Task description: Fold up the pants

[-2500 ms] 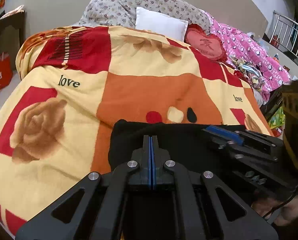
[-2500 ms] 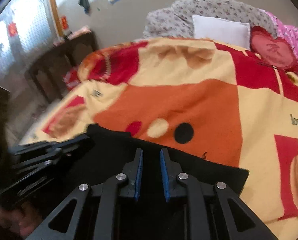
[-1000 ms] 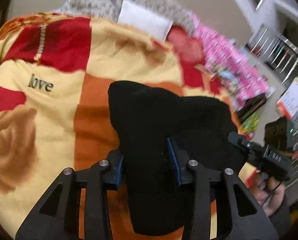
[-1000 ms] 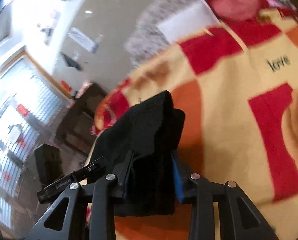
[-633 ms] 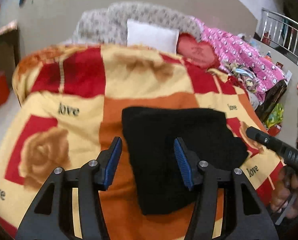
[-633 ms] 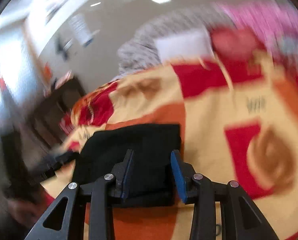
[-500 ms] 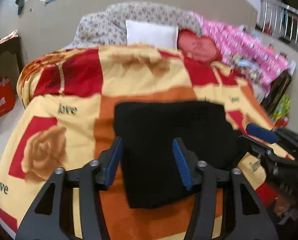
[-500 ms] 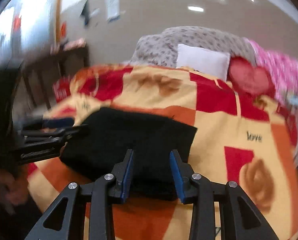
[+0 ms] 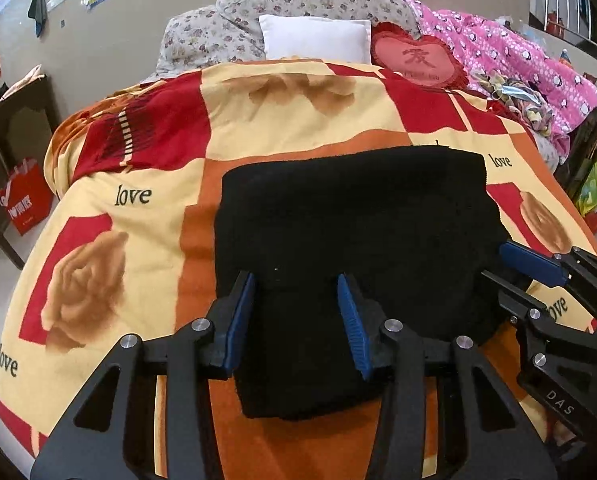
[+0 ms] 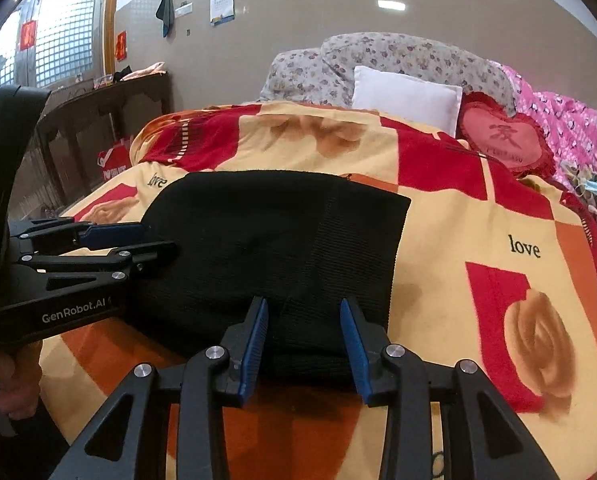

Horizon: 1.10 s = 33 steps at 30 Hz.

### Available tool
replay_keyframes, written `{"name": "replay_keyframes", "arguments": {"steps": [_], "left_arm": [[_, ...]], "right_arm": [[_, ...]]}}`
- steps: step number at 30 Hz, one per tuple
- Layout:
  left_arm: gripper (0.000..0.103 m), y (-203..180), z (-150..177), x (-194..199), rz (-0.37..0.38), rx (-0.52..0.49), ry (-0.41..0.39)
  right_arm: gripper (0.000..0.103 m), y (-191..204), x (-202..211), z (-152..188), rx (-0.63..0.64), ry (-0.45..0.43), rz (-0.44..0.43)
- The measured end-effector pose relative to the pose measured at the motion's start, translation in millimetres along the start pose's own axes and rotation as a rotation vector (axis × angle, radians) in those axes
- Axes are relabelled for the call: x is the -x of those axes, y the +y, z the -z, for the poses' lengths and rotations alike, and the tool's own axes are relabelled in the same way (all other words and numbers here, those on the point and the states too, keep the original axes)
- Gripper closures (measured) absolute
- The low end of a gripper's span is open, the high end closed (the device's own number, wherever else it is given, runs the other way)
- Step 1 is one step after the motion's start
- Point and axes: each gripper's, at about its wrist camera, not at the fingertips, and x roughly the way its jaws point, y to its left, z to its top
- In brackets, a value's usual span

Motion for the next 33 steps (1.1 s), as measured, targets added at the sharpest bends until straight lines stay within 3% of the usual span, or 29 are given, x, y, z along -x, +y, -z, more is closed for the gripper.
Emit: {"name": "replay_keyframes", "arguments": {"steps": [4,5,6,8,9,13,20,23,27,33], "left_arm": [[0.059,0.9,1.5,1.6,0.008,0.018,-0.01],[0.053,1.9,1.8,2.0,0.007,0.028,-0.018],[0.047,2.1,2.4,1.9,-0.009,0.032,-0.026],[0.008,7.8,5.2,-1.3,-0.093,0.075,-0.027],[0.004,15.1,4.5,-3.5,-0.095,0.128,-0.007],[0.003,39.8,6.4,-8.9,0.041,0.249,0.035],[0.003,16.7,21.5,41.5,-0.06,0.131,-0.03],[0.003,3.0,29.4,56.7,-0.096,0.075,-0.038],[0.003,-4.7,36.2,56.7,-0.089,0.044,-0.015],[0.003,-5.4,40.6,56.4,-0.069,0.053,0.029]], "right_arm": [[0.066,5.3,-1.3,-0.5,-0.001,-0.017,-0.004],[0.066,3.9,0.8,0.7,-0.01,-0.031,-0.008],[0.066,2.7,2.3,1.7,-0.018,-0.041,-0.011],[0.067,0.4,9.5,5.0,-0.038,-0.08,-0.006],[0.067,-0.3,12.8,6.2,-0.047,-0.1,-0.002],[0.067,-0.3,28.4,10.8,-0.06,-0.196,0.046],[0.067,12.9,46.7,31.4,-0.053,-0.244,0.158],[0.067,19.8,62.6,43.2,-0.055,-0.26,0.166],[0.067,23.1,77.6,52.3,-0.053,-0.294,0.194],[0.067,16.5,71.5,54.3,-0.089,-0.265,0.18]]}}
